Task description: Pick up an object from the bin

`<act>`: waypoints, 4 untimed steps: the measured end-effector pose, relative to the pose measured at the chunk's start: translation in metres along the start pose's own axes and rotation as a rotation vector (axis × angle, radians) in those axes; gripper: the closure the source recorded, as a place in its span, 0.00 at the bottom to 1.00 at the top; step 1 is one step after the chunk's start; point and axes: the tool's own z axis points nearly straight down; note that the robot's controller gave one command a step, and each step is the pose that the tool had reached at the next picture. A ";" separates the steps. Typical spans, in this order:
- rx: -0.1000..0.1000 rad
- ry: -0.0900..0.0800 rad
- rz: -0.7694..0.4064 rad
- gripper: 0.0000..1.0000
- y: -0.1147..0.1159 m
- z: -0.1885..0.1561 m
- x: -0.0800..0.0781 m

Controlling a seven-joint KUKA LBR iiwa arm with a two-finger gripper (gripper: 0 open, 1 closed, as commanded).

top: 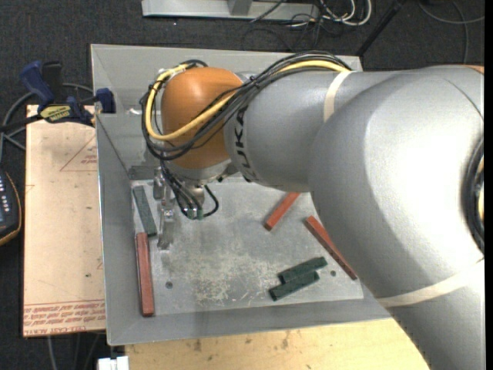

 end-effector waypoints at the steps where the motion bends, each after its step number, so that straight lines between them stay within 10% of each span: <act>1: 0.000 0.002 -0.141 0.00 -0.013 0.031 0.090; 2: -0.001 -0.013 -0.174 0.00 -0.072 -0.060 0.099; 3: 0.001 -0.002 -0.453 0.00 -0.180 0.034 0.072; 4: 0.002 -0.005 -0.509 0.00 -0.239 -0.003 0.108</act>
Offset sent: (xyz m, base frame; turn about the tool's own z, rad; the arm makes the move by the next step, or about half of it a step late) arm -0.0875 -0.0123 -0.0287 -0.1410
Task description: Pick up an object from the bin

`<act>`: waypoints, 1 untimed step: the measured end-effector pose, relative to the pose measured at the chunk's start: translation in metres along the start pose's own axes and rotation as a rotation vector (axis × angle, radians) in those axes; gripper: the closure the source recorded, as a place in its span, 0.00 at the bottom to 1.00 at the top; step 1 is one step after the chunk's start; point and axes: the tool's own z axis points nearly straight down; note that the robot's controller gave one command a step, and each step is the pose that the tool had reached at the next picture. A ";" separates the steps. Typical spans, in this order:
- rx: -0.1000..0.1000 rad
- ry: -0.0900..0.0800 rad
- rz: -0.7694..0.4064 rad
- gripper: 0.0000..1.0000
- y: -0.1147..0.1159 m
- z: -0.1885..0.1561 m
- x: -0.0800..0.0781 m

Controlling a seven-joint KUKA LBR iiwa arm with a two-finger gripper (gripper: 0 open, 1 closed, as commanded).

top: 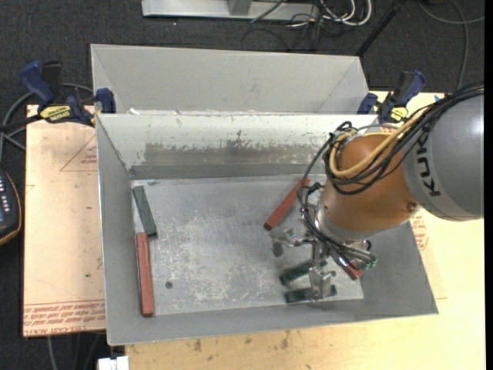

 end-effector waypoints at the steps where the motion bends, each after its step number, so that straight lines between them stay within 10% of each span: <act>1: -0.004 0.002 -0.039 0.00 -0.025 0.036 0.012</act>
Offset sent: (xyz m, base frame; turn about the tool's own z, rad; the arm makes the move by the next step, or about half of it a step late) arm 0.0015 -0.0272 -0.0351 -0.0445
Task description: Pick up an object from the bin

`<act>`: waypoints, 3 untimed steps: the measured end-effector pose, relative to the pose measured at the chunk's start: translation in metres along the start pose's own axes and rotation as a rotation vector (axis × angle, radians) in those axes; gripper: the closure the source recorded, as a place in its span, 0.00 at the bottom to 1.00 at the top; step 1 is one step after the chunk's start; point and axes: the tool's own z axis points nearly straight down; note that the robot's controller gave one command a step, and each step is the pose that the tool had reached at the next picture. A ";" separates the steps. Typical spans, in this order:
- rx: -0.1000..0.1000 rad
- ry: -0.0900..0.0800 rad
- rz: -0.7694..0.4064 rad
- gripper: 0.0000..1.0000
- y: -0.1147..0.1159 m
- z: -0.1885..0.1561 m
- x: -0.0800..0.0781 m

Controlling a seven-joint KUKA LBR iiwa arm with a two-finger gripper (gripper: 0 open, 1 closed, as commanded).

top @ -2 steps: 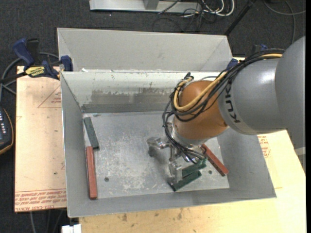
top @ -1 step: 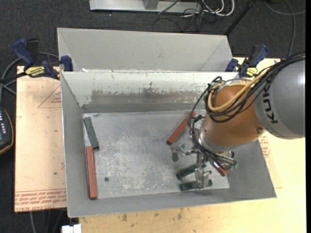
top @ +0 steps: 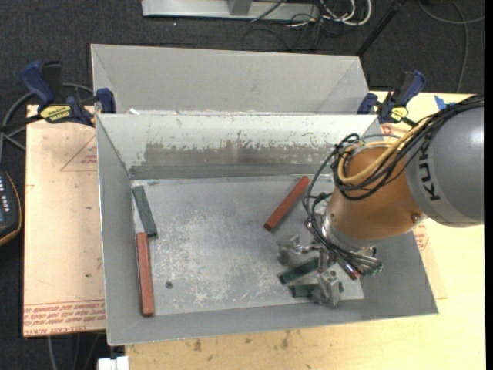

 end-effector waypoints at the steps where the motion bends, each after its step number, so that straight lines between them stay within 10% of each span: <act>1: 0.003 -0.005 -0.001 1.00 0.000 -0.005 -0.003; 3: 0.009 -0.011 -0.136 1.00 -0.025 -0.192 0.012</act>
Offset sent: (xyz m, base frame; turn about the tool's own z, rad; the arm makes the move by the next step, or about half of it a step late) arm 0.0000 0.0000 0.0000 0.0000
